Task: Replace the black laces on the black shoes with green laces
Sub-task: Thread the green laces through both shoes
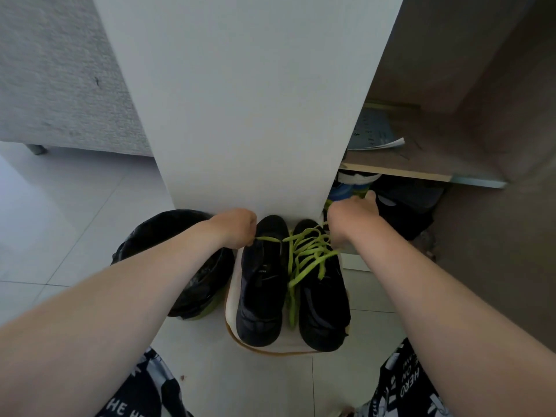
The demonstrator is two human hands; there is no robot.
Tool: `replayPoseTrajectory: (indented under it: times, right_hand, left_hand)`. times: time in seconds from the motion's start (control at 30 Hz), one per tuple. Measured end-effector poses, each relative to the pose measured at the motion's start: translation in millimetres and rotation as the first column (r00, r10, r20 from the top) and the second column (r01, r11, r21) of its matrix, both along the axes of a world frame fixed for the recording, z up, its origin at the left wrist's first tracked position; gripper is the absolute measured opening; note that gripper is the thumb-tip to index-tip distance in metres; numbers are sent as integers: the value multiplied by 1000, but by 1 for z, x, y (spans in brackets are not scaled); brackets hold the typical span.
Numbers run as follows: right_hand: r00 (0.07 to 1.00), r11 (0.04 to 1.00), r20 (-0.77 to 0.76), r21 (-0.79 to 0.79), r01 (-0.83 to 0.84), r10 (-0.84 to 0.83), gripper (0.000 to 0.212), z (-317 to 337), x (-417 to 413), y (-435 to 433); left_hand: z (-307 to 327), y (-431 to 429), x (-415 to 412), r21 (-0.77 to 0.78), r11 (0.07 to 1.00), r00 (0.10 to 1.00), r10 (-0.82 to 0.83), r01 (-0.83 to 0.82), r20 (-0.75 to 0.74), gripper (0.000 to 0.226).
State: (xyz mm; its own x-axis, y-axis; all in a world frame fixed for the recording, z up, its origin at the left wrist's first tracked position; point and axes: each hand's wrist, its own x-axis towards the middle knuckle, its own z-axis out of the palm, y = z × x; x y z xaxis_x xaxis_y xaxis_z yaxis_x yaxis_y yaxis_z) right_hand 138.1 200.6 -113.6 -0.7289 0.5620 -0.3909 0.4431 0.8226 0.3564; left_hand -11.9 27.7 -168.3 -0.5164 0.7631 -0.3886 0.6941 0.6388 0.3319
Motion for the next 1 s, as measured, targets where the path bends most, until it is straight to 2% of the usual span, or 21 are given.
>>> replayPoseTrajectory:
  times: [0.03, 0.07, 0.13, 0.23, 0.33, 0.4, 0.47, 0.63, 0.77, 0.87, 1.0]
  right_hand:
    - [1000, 1000, -3, -15, -3, 3, 14, -3, 1, -2]
    - [999, 997, -45, -73, -17, 14, 16, -7, 0, -4]
    - [978, 978, -207, -199, -67, 25, 35, -13, -5, -10]
    - [925, 927, -381, -349, -139, -5, 38, -23, -14, -21]
    - [938, 887, -346, -430, -168, 10, 39, -39, -20, -33]
    - [952, 908, -300, -377, -182, 66, 55, -47, -23, -41]
    - [944, 928, -316, -315, -200, 96, 60, -51, -25, -44]
    - [953, 895, -303, -427, -131, -5, 60, -59, -26, -35]
    - [956, 893, -285, -445, -73, -64, 54, -62, -25, -33]
    - [956, 890, -278, -454, -46, -93, 52, -61, -22, -31]
    - [956, 887, -281, -459, -60, -80, 55, -64, -22, -31]
  left_hand:
    - [-1, 2, 1, -29, 999, 1000, -14, 13, -14, 8]
    - [-2, 3, 2, -52, 998, 1000, -23, 22, -21, 16]
    - [-3, 6, 5, -61, 998, 999, -28, 26, -20, 32]
    - [-4, 12, 11, -11, 999, 997, -47, 46, -54, 38]
    - [-9, 18, 13, 2, 995, 988, -99, 100, -116, 33]
    - [-9, 20, 10, 0, 996, 990, -93, 93, -104, 28]
    - [-5, 20, 5, -15, 995, 992, -98, 98, -76, 23]
    - [1, 14, -4, -37, 996, 992, -71, 75, 100, 14]
    - [-1, 3, -17, -64, 996, 942, 80, -63, 325, 16]
    - [4, -18, -40, -175, 975, 939, 182, -135, 292, 10]
    - [18, -48, -62, -397, 889, 954, 287, -231, 87, 30]
